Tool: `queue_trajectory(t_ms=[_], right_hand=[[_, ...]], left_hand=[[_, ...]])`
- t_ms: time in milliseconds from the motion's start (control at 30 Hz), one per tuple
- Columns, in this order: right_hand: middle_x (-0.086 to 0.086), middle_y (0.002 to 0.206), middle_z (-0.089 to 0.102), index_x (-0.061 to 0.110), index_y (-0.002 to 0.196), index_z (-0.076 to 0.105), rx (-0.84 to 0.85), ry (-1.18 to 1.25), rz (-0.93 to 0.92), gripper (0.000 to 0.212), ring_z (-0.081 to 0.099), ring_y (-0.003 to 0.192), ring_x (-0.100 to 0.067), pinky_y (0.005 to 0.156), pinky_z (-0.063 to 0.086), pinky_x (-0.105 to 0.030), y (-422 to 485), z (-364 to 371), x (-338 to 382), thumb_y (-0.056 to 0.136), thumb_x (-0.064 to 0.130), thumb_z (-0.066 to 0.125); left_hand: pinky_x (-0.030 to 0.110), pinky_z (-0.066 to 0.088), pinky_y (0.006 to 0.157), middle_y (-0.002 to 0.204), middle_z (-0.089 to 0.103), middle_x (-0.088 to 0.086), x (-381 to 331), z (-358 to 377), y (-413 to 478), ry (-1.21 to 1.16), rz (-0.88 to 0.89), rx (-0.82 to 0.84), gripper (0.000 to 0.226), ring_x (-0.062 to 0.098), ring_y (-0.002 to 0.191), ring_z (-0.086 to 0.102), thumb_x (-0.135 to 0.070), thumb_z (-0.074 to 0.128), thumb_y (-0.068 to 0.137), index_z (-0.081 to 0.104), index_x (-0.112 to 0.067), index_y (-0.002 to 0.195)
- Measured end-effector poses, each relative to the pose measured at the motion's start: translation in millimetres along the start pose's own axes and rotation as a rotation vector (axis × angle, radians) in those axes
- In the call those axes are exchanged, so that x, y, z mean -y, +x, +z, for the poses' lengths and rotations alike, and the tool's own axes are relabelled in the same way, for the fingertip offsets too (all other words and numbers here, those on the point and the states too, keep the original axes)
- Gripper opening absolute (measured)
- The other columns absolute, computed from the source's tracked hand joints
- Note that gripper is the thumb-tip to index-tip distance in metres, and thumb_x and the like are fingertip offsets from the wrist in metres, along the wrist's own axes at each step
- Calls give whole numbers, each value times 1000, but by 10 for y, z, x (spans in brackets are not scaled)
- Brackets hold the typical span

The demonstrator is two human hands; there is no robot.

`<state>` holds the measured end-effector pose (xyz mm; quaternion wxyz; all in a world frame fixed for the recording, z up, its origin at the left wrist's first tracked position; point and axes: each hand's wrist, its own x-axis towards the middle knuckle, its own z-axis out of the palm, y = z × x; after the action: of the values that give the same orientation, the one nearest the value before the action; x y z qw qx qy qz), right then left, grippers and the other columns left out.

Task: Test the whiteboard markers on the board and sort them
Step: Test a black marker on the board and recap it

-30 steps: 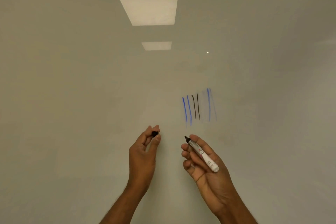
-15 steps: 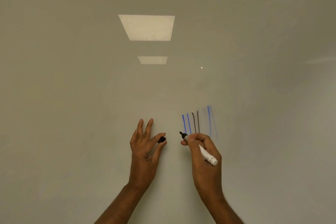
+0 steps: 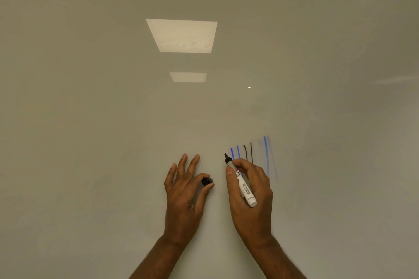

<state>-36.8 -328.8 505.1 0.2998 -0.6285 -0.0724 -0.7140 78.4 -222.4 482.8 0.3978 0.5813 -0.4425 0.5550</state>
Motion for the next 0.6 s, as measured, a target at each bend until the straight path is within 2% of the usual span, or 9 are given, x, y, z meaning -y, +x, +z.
queue_trajectory(t_ms=[67,167,233,400,533,600], right_hand=[[24,100,57,50,117,48,-8,-11,-22,30,64,89,-14,81,54,-29,43,25,10,89,45,58],[21,99,59,44,121,50,-23,-23,-40,32,64,89,-17,80,55,-35,81,56,-25,92,56,52],[25,100,55,42,123,48,-22,-33,-37,37,63,88,-16,79,54,-34,94,70,-63,92,63,44],[7,102,61,27,120,58,-15,-65,-20,48,63,87,-17,79,51,-28,-23,50,-218,93,64,43],[8,99,57,26,117,52,-20,-88,-13,48,57,83,-8,78,46,-22,-197,-18,-236,94,65,38],[6,98,57,23,115,52,-19,-108,-27,50,56,81,-6,77,48,-26,-307,-67,-292,94,65,37]], left_hand=[[43,15,126,154,46,4,6,25,-6,43,20,-5,24,22,153,29,-33,59,98,73,-15,107],[44,17,126,154,47,6,12,44,-11,87,29,-6,25,23,153,29,-32,59,98,73,-14,106],[45,17,126,154,46,8,12,48,-15,105,30,-8,26,23,153,29,-33,58,99,74,-14,105],[45,16,126,157,42,8,-6,56,-9,127,16,-5,25,23,154,26,-32,56,100,72,-14,106],[45,15,126,158,41,9,-16,59,-10,129,14,-3,24,23,154,25,-30,54,100,71,-14,107],[46,16,126,157,42,10,-22,58,-14,128,12,-1,25,24,154,26,-30,54,100,71,-13,108]])
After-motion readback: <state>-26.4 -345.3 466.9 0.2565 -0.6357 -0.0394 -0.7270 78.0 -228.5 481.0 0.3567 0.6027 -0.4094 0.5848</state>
